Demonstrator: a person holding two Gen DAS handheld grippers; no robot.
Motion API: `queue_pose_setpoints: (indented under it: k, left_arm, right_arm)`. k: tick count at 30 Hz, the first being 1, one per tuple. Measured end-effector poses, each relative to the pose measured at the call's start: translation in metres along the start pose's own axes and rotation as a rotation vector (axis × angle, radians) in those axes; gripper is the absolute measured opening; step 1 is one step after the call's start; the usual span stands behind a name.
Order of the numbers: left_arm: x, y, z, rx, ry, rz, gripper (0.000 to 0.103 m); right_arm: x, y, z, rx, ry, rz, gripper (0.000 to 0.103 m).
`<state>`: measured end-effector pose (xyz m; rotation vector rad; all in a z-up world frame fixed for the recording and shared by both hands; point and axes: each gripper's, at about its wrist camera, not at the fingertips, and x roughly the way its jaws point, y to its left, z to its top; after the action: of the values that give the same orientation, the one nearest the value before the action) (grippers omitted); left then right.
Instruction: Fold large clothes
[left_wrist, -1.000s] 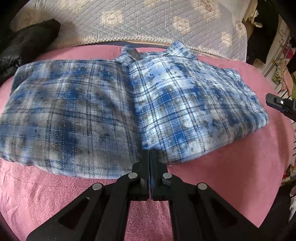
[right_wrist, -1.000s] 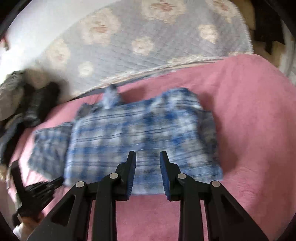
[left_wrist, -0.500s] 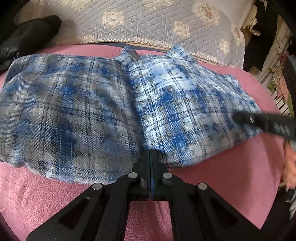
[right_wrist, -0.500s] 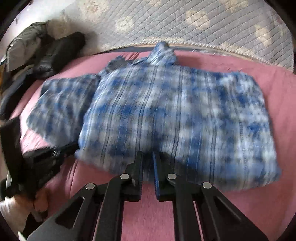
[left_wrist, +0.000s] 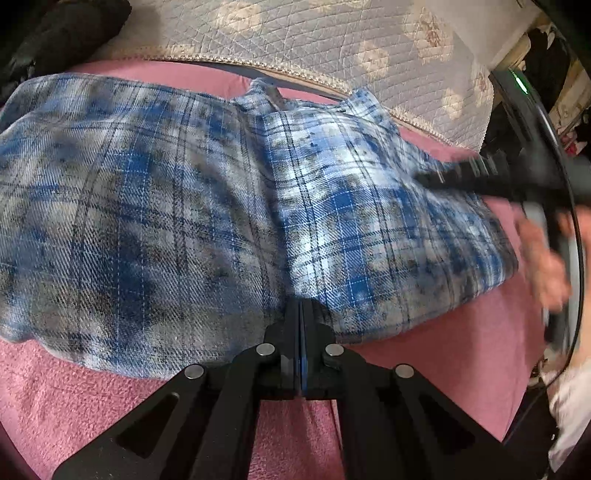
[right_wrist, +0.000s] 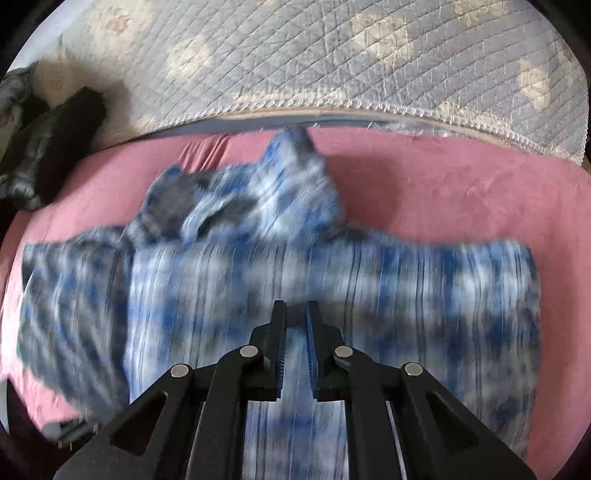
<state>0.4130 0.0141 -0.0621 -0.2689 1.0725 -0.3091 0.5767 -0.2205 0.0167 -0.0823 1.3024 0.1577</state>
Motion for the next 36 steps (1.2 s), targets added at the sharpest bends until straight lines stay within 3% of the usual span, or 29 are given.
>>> queue_pose_setpoints:
  k: [4,6,7,9,13,15,17,18,20,21,23,25,27,28,30,32,36]
  left_arm:
    - [0.000,-0.006,-0.002,0.024,-0.014,0.019,0.000]
    - [0.001,-0.009,-0.003,0.041,-0.023,0.035,0.000]
    - [0.002,-0.010,-0.002,0.050,-0.026,0.044,0.000]
    - [0.003,-0.014,-0.003,0.070,-0.034,0.063,0.000]
    - [0.001,-0.017,-0.006,0.108,-0.050,0.095,0.000]
    - [0.000,-0.019,-0.008,0.122,-0.056,0.109,0.000]
    - [0.000,-0.020,-0.009,0.131,-0.060,0.119,0.000]
    - [0.000,-0.020,-0.009,0.132,-0.063,0.121,0.000]
    - [-0.001,-0.019,-0.010,0.131,-0.066,0.119,0.000]
    - [-0.001,-0.020,-0.010,0.132,-0.067,0.120,0.000]
    - [0.000,-0.021,-0.011,0.145,-0.070,0.133,0.000]
    - [0.000,-0.024,-0.011,0.159,-0.072,0.153,0.000]
    - [0.000,-0.026,-0.011,0.167,-0.060,0.160,0.000]
    - [-0.004,-0.026,-0.008,0.179,-0.050,0.152,0.002]
    - [-0.022,-0.028,-0.005,0.222,-0.091,0.130,0.027]
    - [-0.047,-0.030,-0.001,0.257,-0.181,0.166,0.041]
    - [-0.093,-0.018,0.015,0.195,-0.301,0.169,0.043]
  right_arm:
    - [-0.027,0.003,-0.056,-0.090,-0.028,-0.077,0.011]
    - [-0.034,-0.001,-0.082,-0.106,0.005,-0.034,0.011]
    - [-0.041,-0.004,-0.093,-0.098,-0.073,0.035,0.011]
    - [-0.047,-0.011,-0.109,-0.102,-0.094,0.027,0.011]
    - [-0.048,-0.042,-0.129,0.025,-0.065,0.157,0.012]
    - [-0.056,-0.063,-0.145,0.115,-0.157,0.185,0.012]
    - [-0.071,-0.083,-0.161,0.212,-0.303,0.112,0.013]
    - [-0.079,-0.089,-0.165,0.242,-0.353,0.052,0.018]
    - [-0.088,-0.099,-0.169,0.283,-0.391,0.004,0.069]
    - [-0.087,-0.107,-0.170,0.326,-0.391,0.007,0.076]
    - [-0.076,-0.131,-0.172,0.452,-0.359,0.070,0.076]
    - [-0.055,-0.161,-0.175,0.605,-0.321,0.237,0.076]
    - [-0.036,-0.180,-0.178,0.696,-0.301,0.317,0.076]
    - [-0.028,-0.187,-0.180,0.740,-0.281,0.284,0.075]
    - [-0.025,-0.192,-0.186,0.791,-0.307,0.283,0.066]
    - [-0.025,-0.194,-0.191,0.836,-0.324,0.319,0.067]
    - [-0.021,-0.186,-0.189,0.847,-0.367,0.278,0.067]
